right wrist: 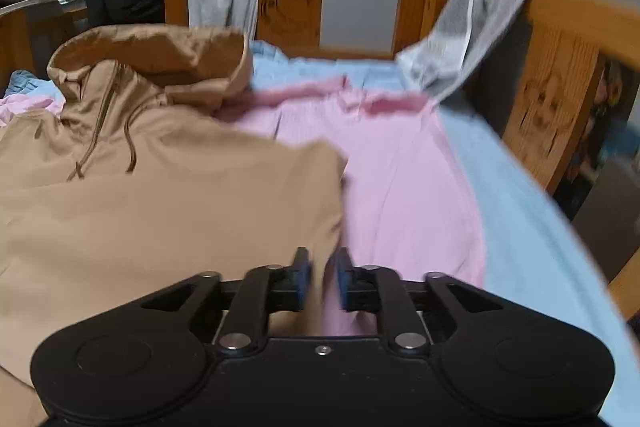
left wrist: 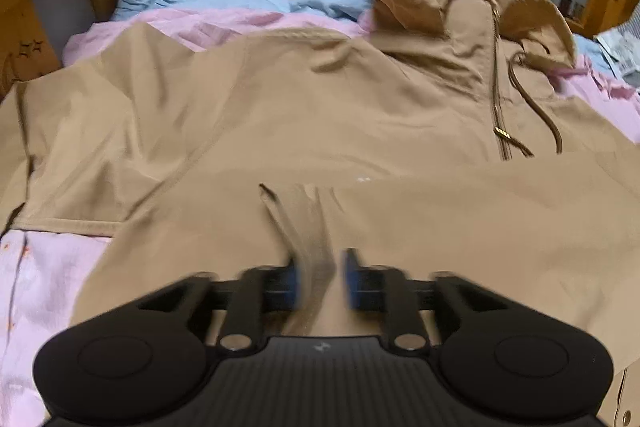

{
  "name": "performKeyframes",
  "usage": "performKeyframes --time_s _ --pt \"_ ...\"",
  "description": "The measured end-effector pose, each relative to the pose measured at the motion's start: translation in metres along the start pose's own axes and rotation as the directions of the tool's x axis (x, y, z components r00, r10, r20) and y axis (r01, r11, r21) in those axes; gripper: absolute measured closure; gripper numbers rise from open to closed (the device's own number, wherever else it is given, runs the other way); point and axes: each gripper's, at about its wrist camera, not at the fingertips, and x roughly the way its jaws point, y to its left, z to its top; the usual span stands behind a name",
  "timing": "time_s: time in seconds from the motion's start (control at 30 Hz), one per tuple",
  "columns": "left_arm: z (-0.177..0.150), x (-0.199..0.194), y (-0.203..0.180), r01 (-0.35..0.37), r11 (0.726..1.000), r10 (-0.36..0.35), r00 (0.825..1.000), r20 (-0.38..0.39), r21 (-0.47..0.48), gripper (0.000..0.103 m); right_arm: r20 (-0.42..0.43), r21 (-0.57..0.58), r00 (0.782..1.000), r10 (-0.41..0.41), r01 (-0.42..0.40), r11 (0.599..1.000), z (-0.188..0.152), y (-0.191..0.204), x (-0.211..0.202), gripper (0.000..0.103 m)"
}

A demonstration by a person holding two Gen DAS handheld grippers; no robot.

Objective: Fold large clothes

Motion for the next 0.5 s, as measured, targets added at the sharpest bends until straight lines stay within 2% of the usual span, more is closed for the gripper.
performKeyframes --time_s 0.03,0.1,0.17,0.2,0.27,0.4,0.5 --pt "-0.001 -0.004 0.003 -0.024 1.0 0.025 1.0 0.014 -0.013 0.037 0.029 -0.021 1.0 0.0 0.001 1.0 0.004 0.001 -0.006 0.065" --pt "-0.004 -0.011 0.01 -0.061 0.997 0.063 0.997 0.05 -0.043 0.034 0.09 -0.08 0.996 0.019 -0.012 0.997 0.011 0.008 -0.018 0.052" --pt "-0.008 -0.007 0.016 -0.095 0.994 0.097 0.995 0.022 -0.06 0.034 0.14 -0.135 0.989 0.04 -0.02 0.991 0.012 0.018 -0.026 0.048" --pt "-0.007 -0.003 0.018 -0.117 0.991 0.117 0.993 0.006 -0.069 0.03 0.147 -0.164 0.987 0.057 -0.032 0.986 0.01 0.023 -0.026 0.045" --pt "-0.01 0.0 0.019 -0.143 0.986 0.145 0.989 0.011 -0.09 0.024 0.116 -0.205 0.99 0.084 -0.059 0.977 0.004 0.033 -0.018 0.045" --pt "-0.008 0.003 0.014 -0.185 0.978 0.186 0.982 0.006 -0.097 0.02 -0.049 -0.169 0.991 0.122 -0.129 0.977 -0.01 0.03 0.02 0.045" --pt "-0.006 -0.004 0.019 -0.178 0.971 0.178 0.984 -0.014 -0.162 0.02 -0.055 -0.141 0.988 0.142 -0.148 0.979 -0.01 0.025 0.024 0.043"
